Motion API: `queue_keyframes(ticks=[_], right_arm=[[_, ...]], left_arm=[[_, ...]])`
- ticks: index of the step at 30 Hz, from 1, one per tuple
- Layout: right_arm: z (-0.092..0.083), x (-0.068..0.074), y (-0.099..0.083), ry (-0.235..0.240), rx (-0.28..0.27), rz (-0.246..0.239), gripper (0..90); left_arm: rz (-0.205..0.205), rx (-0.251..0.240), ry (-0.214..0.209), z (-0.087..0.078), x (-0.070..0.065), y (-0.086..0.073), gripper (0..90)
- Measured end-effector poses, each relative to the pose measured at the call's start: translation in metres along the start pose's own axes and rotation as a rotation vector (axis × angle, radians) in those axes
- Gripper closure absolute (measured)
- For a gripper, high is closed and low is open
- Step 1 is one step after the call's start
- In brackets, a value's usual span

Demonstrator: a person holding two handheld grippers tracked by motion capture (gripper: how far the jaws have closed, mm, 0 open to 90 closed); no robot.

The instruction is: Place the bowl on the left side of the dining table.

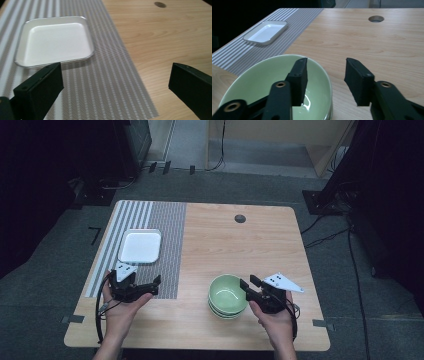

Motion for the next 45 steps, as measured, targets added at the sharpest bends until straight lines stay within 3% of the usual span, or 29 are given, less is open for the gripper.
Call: queue_keyframes(ticks=[5, 12, 17, 21, 25, 31, 33, 36, 38, 42, 45], right_arm=[[0.005, 0.003, -0.006, 0.043, 0.050, 0.011, 64.6], [0.006, 0.002, -0.008, -0.009, 0.048, 0.001, 69.3], [0.002, -0.004, -0.005, -0.071, 0.014, 0.013, 69.5], [0.009, -0.005, -0.014, -0.094, 0.084, 0.002, 73.5], [0.013, -0.004, -0.017, -0.084, 0.097, -0.012, 83.8], [0.011, -0.005, -0.016, -0.053, 0.067, -0.016, 87.9], [0.009, -0.003, -0.013, -0.043, 0.035, -0.042, 88.4], [0.007, 0.003, -0.008, -0.063, -0.014, -0.159, 88.5], [0.006, 0.007, -0.006, -0.084, -0.033, -0.202, 88.3], [0.006, 0.005, -0.007, -0.095, 0.005, -0.157, 86.9], [0.006, 0.002, -0.008, -0.112, 0.043, -0.127, 80.6]], left_arm=[[0.016, 0.001, -0.064, -0.002, -0.022, 0.002, 0.0], [0.045, 0.001, -0.088, -0.004, -0.035, 0.001, 0.0], [0.047, 0.004, -0.094, -0.004, -0.037, 0.000, 0.0], [0.051, 0.008, -0.107, -0.004, -0.042, -0.001, 0.0], [0.057, 0.013, -0.114, -0.003, -0.046, -0.003, 0.0], [0.056, 0.016, -0.120, -0.002, -0.047, -0.004, 0.0], [0.055, 0.017, -0.119, -0.002, -0.046, -0.004, 0.0], [0.051, 0.016, -0.118, -0.001, -0.046, -0.004, 0.0], [0.050, 0.015, -0.119, -0.001, -0.046, -0.004, 0.0], [0.050, 0.016, -0.119, -0.001, -0.045, -0.004, 0.0], [0.051, 0.020, -0.121, 0.000, -0.045, -0.005, 0.0]])
Point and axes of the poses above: each handheld gripper's, and its own axes: z roughly forward along the jaws, y roughly out of its top, x roughly to its left, the point moved 8 cm from there along z, roughly forward along the jaws, and after that the axes turned 1 degree about -x, right-handed, at the moved point
